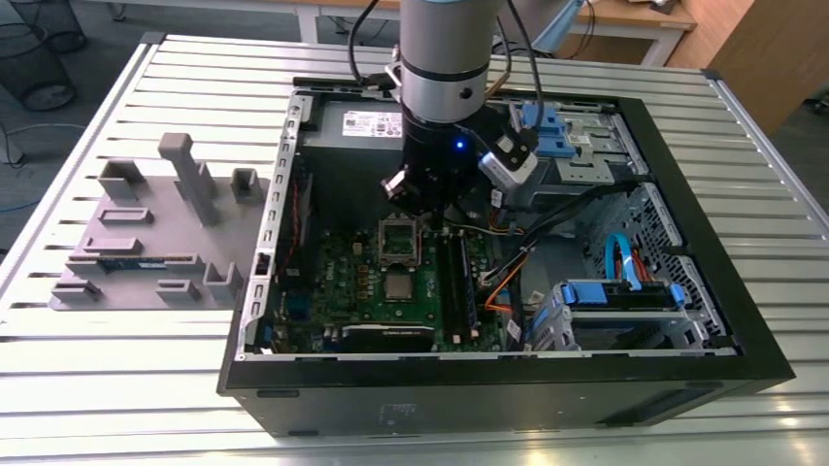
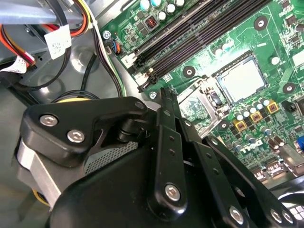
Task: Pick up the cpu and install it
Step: 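Close the cpu cover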
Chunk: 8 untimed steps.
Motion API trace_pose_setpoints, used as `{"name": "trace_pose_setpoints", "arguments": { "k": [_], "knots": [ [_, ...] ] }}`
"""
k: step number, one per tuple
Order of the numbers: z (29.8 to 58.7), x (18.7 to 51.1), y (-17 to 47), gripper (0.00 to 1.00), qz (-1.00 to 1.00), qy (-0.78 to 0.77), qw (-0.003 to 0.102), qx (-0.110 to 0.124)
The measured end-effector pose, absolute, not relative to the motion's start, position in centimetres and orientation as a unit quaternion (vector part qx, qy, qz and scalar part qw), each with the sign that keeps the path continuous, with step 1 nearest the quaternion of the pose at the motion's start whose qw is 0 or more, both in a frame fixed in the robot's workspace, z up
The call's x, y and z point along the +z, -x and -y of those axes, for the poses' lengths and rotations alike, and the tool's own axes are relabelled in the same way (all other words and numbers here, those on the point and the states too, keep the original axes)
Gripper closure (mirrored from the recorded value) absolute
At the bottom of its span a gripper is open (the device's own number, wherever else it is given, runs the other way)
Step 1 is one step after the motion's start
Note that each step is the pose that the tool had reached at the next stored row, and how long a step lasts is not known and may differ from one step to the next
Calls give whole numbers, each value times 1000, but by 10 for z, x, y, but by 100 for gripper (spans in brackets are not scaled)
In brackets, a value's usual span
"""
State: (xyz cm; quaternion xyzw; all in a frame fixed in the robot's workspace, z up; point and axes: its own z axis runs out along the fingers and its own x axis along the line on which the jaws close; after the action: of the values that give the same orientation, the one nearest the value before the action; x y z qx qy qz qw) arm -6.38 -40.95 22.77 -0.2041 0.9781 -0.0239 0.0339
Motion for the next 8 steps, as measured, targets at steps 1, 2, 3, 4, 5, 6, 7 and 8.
{"name": "trace_pose_setpoints", "arguments": {
  "k": [1, 2, 3, 4, 5, 6, 7, 8],
  "knots": [
    [410, 227, 64, 89, -978, 206, 34, -24],
    [410, 227, 64, 89, -977, 210, 34, -24],
    [410, 226, 64, 89, -976, 213, 34, -24],
    [410, 225, 64, 89, -975, 216, 34, -24],
    [410, 225, 64, 89, -975, 218, 34, -23],
    [410, 224, 64, 89, -975, 219, 34, -23],
    [410, 224, 64, 89, -975, 220, 34, -24],
    [410, 224, 64, 89, -975, 220, 34, -24]
  ]
}}
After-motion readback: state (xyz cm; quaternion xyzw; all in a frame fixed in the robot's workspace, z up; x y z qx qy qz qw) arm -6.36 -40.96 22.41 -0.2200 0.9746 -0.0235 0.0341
